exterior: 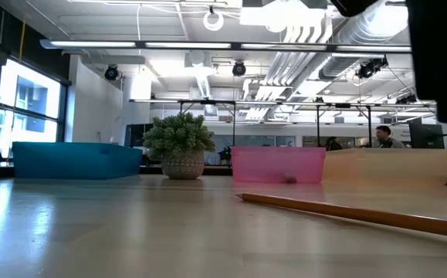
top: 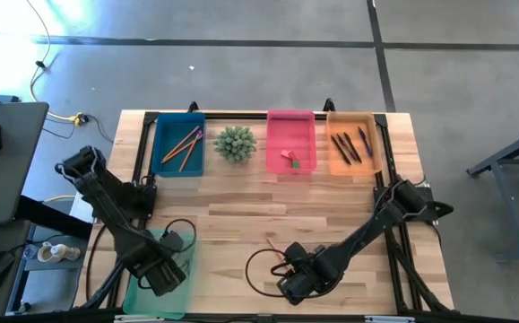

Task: Sort crayons/erasers/pens/pencils in bins
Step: Put the orange pencil into the blue bin

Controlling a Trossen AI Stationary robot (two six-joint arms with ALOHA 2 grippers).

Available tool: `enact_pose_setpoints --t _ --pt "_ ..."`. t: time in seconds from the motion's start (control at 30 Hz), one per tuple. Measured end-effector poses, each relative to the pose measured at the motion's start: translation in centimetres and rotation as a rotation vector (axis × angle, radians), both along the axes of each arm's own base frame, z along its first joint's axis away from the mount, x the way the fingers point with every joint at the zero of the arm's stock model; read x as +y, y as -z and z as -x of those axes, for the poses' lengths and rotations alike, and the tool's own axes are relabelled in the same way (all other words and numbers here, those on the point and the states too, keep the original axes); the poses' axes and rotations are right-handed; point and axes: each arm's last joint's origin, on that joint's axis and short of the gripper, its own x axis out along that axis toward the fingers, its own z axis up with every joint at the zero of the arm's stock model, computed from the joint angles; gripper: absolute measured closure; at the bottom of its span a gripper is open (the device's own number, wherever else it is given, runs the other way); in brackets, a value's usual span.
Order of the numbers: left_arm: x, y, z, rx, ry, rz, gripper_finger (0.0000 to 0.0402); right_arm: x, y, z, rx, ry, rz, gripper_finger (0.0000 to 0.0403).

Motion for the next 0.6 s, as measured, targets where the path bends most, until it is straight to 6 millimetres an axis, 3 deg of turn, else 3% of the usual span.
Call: enact_pose_setpoints --t 0.27,0.6 --pt "1.4 -2.6 0.8 -0.184 -0.021 -0.028 0.028 1.3 2.3 -0.3 0.042 -0.014 -0.044 0.0229" --pt "2.1 -3.6 1.1 -0.274 -0.041 -0.055 0.028 1.8 5.1 -0.7 0.103 -0.017 -0.039 0.0229"
